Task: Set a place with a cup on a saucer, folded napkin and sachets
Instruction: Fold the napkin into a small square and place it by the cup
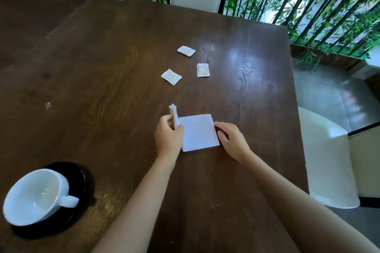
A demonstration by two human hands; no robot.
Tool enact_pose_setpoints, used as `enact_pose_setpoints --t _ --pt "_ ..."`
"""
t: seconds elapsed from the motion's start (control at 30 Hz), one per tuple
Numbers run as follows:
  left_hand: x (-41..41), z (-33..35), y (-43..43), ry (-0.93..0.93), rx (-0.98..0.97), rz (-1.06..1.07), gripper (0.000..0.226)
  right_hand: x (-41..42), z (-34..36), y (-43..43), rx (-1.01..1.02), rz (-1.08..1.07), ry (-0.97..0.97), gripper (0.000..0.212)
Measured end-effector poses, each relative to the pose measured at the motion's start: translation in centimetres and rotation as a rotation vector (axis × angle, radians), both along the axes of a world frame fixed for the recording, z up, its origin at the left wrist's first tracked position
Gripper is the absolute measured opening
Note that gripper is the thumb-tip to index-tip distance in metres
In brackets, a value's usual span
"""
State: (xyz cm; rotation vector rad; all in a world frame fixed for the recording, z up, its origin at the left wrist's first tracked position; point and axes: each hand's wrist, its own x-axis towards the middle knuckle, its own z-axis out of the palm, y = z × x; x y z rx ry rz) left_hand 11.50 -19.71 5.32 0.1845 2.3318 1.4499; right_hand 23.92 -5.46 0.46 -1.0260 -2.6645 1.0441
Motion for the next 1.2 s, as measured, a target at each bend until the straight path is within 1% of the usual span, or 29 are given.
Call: enact_pose_setpoints --t 0.13,0.2,0.27,0.33,0.47,0.63,0.7,0.77,0.8,0.87,0.9,0.93,0.97,1.03,1.07,1.1,1.13,1.2 --pt "2.8 -0.6 3.6 0.146 -0.081 -0.122 0.022 0.5 0.0 -0.2 0.007 0.0 -0.007 0.037" --pt "3.8 -1.5 5.0 0.169 -0.152 -0.182 0.019 0.5 0.2 -0.3 -0.086 -0.037 0.009 0.038" --pt "4.5 -2.5 6.0 0.187 -0.217 -0.222 0.022 0.6 0.4 -0.3 -0.215 -0.101 0.027 0.041" --pt "5.0 -3.2 6.6 0.208 -0.246 -0.24 0.025 0.8 0.4 -0.2 -0.296 -0.135 0.038 0.043" --pt "5.6 -4.2 7.2 0.24 -0.269 -0.265 0.028 0.9 0.4 -0.1 -0.358 -0.137 0.052 0.046" --pt "5.7 -4.6 7.3 0.202 -0.235 -0.273 0.03 0.9 0.3 -0.1 -0.394 -0.131 0.08 0.046" --pt "5.5 -4.7 6.9 0.167 -0.193 -0.269 0.032 0.9 0.4 -0.1 -0.402 -0.165 0.074 0.045" --pt "5.2 -4.6 6.1 0.098 -0.147 -0.27 0.035 0.5 0.6 -0.3 -0.386 -0.217 0.069 0.037" --pt "4.9 -4.5 5.8 0.045 -0.115 -0.271 0.037 0.1 0.7 -0.5 -0.348 -0.235 0.063 0.031" --pt "4.4 -4.3 5.0 -0.068 -0.008 -0.262 0.041 -0.8 0.8 -1.0 -0.22 -0.238 0.042 0.025" --pt "4.2 -4.1 4.5 -0.078 0.043 -0.251 0.042 -1.2 0.7 -1.2 -0.166 -0.236 0.029 0.024" --pt "3.9 -4.0 3.9 -0.039 0.072 -0.231 0.042 -1.7 0.6 -1.5 -0.133 -0.237 0.011 0.023" --pt "3.6 -3.9 3.3 0.052 0.071 -0.201 0.042 -2.0 0.5 -1.7 -0.109 -0.233 -0.013 0.021" --pt "2.8 -4.2 2.1 0.289 0.012 -0.134 0.04 -2.5 0.1 -2.1 -0.048 -0.217 -0.066 0.028" --pt "2.4 -4.5 1.7 0.382 -0.028 -0.121 0.038 -2.6 0.0 -2.2 -0.023 -0.219 -0.078 0.03" --pt "2.2 -4.8 1.3 0.428 -0.071 -0.123 0.037 -2.7 -0.1 -2.3 -0.007 -0.227 -0.078 0.03" --pt "2.1 -5.0 1.1 0.42 -0.11 -0.128 0.036 -2.8 -0.1 -2.4 0.001 -0.239 -0.074 0.03" --pt "2.1 -5.4 1.2 0.328 -0.158 -0.141 0.037 -2.8 -0.2 -2.4 -0.005 -0.264 -0.068 0.028"
